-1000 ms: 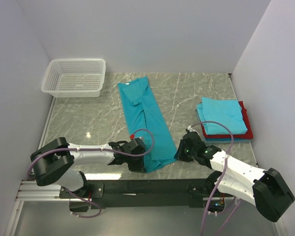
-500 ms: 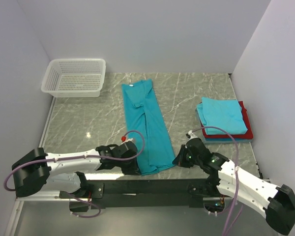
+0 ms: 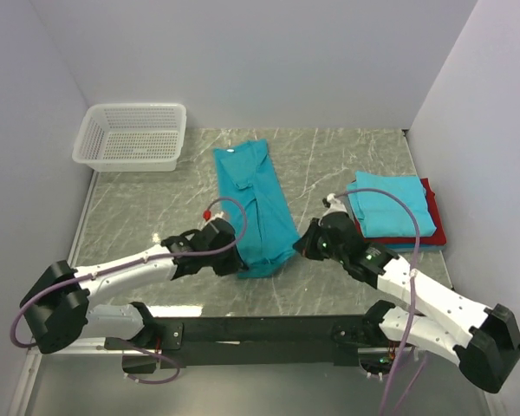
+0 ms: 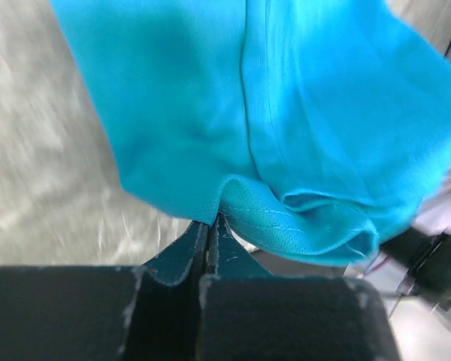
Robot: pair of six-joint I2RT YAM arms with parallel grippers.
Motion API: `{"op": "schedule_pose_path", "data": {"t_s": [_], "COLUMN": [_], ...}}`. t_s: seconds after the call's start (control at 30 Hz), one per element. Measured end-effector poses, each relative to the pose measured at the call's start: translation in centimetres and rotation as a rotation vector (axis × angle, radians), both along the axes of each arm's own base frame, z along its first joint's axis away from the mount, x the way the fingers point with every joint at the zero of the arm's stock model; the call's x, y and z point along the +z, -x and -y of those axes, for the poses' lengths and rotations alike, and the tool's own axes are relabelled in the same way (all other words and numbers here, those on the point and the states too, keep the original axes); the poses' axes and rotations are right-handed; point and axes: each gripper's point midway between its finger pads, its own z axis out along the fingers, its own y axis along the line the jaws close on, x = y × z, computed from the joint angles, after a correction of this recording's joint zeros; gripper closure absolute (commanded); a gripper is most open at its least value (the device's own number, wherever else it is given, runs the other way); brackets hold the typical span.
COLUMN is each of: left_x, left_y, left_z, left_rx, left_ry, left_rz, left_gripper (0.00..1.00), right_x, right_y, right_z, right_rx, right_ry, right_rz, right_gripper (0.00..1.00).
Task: Fold and stack the t-shirts
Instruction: Fold the tshirt
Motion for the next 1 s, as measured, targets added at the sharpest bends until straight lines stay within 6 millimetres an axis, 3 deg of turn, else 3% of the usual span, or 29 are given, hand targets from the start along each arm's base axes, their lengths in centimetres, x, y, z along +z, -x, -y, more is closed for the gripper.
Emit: {"op": "schedule_pose_path", "data": {"t_s": [0.27, 0.47, 1.0], "left_x": [2.0, 3.2, 2.3], "left_y": [-7.3, -10.8, -16.7], "left_z": [-0.6, -1.5, -4.5], "left_rx": [0.074, 0.107, 0.187], "left_ry": [-0.002, 0.000, -0.045], "left_rz": [0.073, 0.105, 0.097], "left_gripper": [1.00, 1.00, 1.00], "right_x": [3.2, 4.3, 3.0], "right_y": [-5.2, -8.8, -16.4], "right_z": [-1.6, -2.2, -3.7], "right_rx": [-0.031, -0.045, -0.043], "right_ry": [0.032, 0.064, 0.104], "right_rz": [0.071, 0.086, 0.035], "right_gripper": [1.00, 1.00, 1.00]}}
